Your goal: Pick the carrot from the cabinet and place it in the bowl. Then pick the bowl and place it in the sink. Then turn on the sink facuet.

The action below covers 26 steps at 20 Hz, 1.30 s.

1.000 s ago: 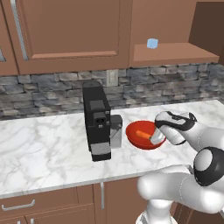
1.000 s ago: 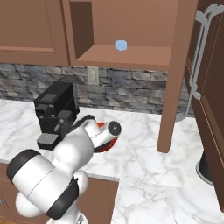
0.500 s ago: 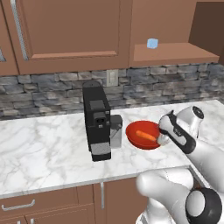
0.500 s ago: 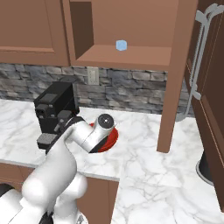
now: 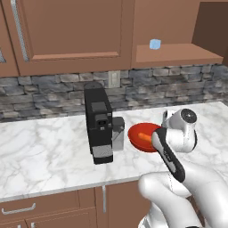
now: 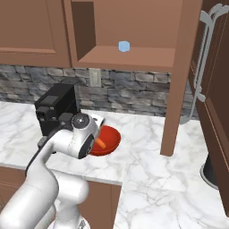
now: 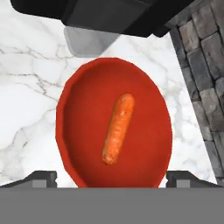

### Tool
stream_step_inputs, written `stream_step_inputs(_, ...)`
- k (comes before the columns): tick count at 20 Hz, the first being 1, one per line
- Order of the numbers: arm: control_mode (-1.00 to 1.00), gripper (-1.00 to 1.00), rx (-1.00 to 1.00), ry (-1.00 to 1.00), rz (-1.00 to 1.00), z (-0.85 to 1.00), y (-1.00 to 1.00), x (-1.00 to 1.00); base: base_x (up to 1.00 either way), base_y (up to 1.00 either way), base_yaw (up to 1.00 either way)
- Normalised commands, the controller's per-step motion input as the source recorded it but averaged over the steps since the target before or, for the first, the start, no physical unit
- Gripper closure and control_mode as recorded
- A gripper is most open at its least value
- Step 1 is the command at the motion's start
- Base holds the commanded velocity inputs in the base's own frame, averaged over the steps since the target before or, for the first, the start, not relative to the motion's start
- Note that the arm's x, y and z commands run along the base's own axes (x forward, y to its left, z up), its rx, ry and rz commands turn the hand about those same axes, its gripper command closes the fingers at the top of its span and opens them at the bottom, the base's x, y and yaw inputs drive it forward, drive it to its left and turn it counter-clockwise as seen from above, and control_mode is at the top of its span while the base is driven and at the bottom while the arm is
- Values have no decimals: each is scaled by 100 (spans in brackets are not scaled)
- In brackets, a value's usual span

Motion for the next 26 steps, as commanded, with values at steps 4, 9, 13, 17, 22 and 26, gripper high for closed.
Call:
stream_step_inputs(4,-100,-100,-23,0,2,-18,31,-18,0,0,0)
stream_step_inputs(9,-100,-100,-20,3,0,-33,55,-13,0,0,0)
stream_step_inputs(13,-100,-100,-9,8,0,-40,63,0,0,0,0)
stream_step_inputs(17,-100,-100,-2,10,0,-41,48,0,0,0,0)
stream_step_inputs(22,-100,-100,0,8,-4,-54,11,0,0,0,0)
stream_step_inputs(26,-100,-100,0,1,-13,-46,-1,0,0,0,0)
